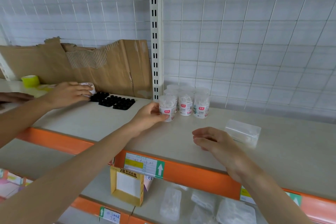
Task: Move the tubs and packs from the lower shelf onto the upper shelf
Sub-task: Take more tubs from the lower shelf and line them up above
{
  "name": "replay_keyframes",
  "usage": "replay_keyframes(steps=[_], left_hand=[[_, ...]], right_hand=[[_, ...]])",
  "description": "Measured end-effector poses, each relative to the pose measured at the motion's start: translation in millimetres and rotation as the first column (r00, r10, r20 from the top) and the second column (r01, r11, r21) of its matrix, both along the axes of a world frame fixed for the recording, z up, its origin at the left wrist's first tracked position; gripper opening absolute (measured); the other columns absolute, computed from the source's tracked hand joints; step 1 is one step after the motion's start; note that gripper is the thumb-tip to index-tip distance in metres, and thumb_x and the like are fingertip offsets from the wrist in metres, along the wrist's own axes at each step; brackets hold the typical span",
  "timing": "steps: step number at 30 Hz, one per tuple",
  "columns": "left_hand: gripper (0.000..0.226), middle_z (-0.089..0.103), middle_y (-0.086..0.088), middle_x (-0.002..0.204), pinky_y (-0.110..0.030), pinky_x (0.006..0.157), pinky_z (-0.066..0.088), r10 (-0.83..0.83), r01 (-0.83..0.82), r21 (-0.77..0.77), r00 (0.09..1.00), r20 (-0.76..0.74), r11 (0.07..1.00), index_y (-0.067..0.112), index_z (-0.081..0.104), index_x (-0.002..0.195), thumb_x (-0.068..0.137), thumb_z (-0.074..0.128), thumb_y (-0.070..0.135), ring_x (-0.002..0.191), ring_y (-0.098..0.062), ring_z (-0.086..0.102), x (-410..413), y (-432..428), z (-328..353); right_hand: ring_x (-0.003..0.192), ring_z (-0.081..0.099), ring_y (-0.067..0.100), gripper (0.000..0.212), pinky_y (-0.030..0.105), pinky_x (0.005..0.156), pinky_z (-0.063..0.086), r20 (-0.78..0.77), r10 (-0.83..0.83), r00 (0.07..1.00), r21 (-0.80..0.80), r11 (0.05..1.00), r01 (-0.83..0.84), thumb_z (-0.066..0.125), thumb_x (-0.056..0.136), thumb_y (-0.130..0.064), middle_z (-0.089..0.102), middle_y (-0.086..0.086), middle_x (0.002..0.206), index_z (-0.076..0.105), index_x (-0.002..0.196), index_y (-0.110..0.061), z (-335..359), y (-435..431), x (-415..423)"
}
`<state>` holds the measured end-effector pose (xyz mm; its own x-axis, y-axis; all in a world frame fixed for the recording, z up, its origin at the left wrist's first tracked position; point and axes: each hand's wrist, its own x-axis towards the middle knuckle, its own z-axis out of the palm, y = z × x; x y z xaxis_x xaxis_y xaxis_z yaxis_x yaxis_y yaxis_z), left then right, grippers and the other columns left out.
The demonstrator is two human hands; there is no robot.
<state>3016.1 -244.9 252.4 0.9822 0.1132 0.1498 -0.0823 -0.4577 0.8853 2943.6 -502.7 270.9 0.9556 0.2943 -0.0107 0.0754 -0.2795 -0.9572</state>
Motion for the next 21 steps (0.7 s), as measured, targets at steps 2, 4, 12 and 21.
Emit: replay_keyframes(steps=[2, 4, 12, 21], left_hand=[[0.046, 0.068, 0.005, 0.119, -0.036, 0.104, 0.047, 0.005, -0.005, -0.002, 1.0, 0.008, 1.0, 0.016, 0.06, 0.126, 0.083, 0.077, 0.022, 0.109, -0.01, 0.064, 1.1, 0.0, -1.9], [0.046, 0.069, 0.006, 0.118, -0.035, 0.104, 0.047, 0.013, -0.013, 0.009, 1.0, 0.016, 1.0, 0.017, 0.061, 0.127, 0.084, 0.077, 0.023, 0.108, -0.009, 0.064, 1.4, -0.8, -2.2], [0.045, 0.069, 0.005, 0.118, -0.029, 0.1, 0.048, 0.019, -0.019, 0.026, 0.999, 0.032, 0.999, 0.018, 0.061, 0.128, 0.086, 0.075, 0.024, 0.106, -0.008, 0.064, -0.7, -3.6, -0.9], [0.077, 0.059, 0.002, 0.127, -0.021, 0.085, 0.045, 0.065, -0.065, 0.072, 0.998, 0.002, 0.995, 0.017, 0.042, 0.142, 0.077, 0.083, 0.026, 0.103, -0.007, 0.059, -8.2, -9.0, 2.7]], right_hand=[[0.099, 0.062, 0.005, 0.016, 0.023, 0.095, 0.047, 0.001, 0.003, 1.0, -0.002, 1.0, -0.003, 0.066, 0.091, -0.017, 0.07, -0.008, 0.102, 0.07, 0.103, -0.026, 0.3, 0.3, -0.2], [0.098, 0.062, 0.005, 0.015, 0.023, 0.095, 0.047, 0.002, 0.004, 1.0, -0.001, 1.0, -0.004, 0.066, 0.091, -0.017, 0.07, -0.007, 0.102, 0.07, 0.103, -0.026, 0.6, 0.3, 0.2], [0.099, 0.063, 0.008, 0.013, 0.025, 0.095, 0.048, 0.001, 0.004, 1.0, 0.006, 1.0, -0.004, 0.067, 0.091, -0.018, 0.071, -0.005, 0.1, 0.071, 0.099, -0.027, -0.8, 0.2, 0.1], [0.097, 0.063, 0.01, 0.013, 0.024, 0.09, 0.049, 0.011, -0.001, 1.0, 0.042, 0.999, 0.0, 0.066, 0.091, -0.016, 0.071, -0.002, 0.103, 0.071, 0.099, -0.024, -1.1, 0.0, 0.8]])
